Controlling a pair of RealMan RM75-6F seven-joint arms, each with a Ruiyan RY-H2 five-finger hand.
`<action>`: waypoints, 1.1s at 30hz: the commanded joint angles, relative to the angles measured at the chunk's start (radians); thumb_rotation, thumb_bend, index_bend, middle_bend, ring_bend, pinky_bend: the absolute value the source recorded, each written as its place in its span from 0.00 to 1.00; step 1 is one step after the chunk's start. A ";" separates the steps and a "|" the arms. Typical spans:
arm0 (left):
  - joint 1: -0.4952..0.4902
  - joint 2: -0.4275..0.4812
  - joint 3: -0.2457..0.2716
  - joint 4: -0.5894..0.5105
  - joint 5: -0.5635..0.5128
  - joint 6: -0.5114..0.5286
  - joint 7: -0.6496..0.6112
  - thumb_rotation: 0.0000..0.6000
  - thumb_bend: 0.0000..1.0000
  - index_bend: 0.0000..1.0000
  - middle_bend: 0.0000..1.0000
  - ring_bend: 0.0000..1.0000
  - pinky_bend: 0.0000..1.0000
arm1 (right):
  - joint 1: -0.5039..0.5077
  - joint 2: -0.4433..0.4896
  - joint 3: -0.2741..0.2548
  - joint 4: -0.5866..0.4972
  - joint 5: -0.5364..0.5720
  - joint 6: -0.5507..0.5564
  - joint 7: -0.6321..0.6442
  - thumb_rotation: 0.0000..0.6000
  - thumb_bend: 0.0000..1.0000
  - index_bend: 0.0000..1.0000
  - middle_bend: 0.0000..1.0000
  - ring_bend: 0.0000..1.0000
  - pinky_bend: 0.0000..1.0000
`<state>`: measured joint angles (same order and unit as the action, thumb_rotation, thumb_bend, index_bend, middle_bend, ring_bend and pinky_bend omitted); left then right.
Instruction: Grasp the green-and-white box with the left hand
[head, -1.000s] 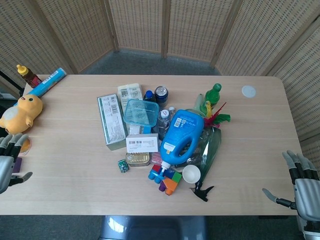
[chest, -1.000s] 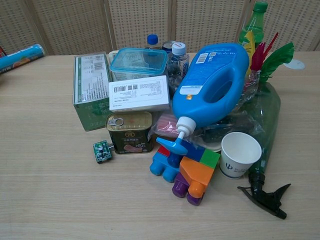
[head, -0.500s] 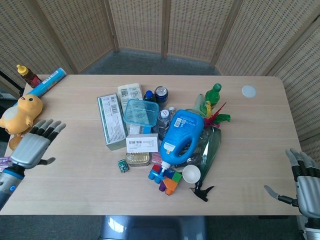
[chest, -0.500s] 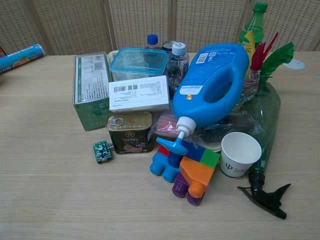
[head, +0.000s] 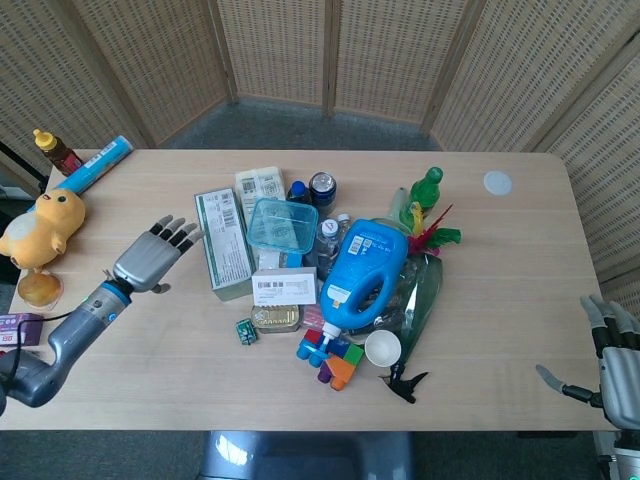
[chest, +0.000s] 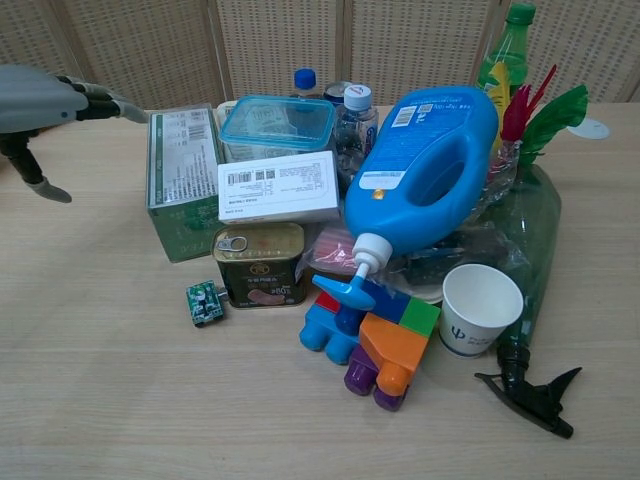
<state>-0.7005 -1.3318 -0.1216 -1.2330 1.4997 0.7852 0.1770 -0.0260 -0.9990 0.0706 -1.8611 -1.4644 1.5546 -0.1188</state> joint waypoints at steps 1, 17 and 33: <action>-0.047 -0.053 -0.025 0.038 -0.051 -0.044 0.039 1.00 0.00 0.00 0.00 0.00 0.00 | 0.003 0.000 0.004 0.004 0.010 -0.005 0.005 0.64 0.00 0.00 0.00 0.00 0.00; -0.251 -0.117 -0.054 0.074 -0.353 -0.274 0.327 1.00 0.00 0.00 0.00 0.00 0.00 | 0.003 0.007 0.010 0.020 0.043 -0.015 0.027 0.64 0.00 0.00 0.00 0.00 0.00; -0.388 -0.201 0.037 0.155 -0.581 -0.292 0.503 1.00 0.00 0.00 0.00 0.00 0.00 | 0.002 0.021 0.019 0.020 0.068 -0.019 0.050 0.63 0.00 0.00 0.00 0.00 0.00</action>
<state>-1.0756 -1.5271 -0.1045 -1.0790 0.9404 0.4982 0.6598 -0.0244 -0.9787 0.0892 -1.8414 -1.3962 1.5355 -0.0691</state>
